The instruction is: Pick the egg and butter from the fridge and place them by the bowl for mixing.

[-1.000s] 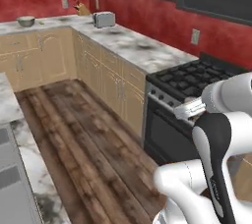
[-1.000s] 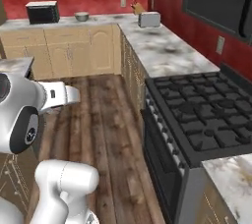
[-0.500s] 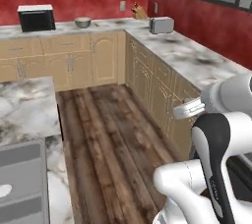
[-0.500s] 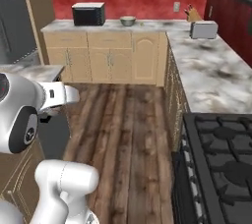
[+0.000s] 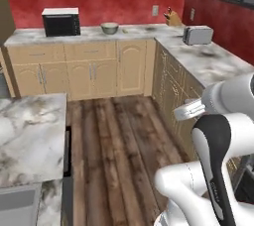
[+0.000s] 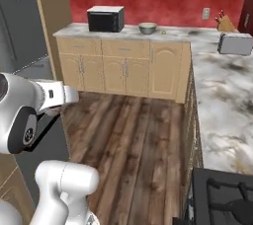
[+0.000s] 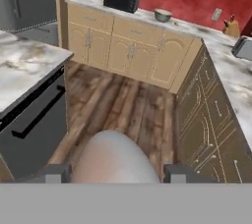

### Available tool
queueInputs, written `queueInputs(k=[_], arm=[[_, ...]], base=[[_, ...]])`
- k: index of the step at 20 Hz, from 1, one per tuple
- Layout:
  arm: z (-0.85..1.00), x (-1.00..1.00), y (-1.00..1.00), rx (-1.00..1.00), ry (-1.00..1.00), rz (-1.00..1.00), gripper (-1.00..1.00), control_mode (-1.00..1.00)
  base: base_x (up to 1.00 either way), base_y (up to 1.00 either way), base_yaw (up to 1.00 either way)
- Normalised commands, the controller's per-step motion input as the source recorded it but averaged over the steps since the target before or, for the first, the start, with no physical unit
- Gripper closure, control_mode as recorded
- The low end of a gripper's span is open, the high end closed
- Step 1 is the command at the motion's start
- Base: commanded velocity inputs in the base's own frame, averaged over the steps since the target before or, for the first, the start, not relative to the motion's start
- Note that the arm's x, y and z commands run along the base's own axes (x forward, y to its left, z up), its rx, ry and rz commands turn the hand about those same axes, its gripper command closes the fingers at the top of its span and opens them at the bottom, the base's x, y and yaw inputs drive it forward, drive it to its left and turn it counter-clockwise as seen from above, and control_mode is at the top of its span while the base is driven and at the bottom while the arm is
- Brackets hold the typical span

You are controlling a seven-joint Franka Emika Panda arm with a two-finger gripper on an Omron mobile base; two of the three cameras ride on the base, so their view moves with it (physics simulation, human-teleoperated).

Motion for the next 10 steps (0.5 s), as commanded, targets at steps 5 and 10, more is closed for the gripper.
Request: queueInputs(k=[5,10], arm=[[0.0,0.0,0.0,0.0,0.0,0.0,1.0,1.0],[0.0,0.0,0.0,0.0,0.0,0.0,1.0,1.0]], base=[[1.0,-0.65,0.17],[1.0,-0.64,0.05]])
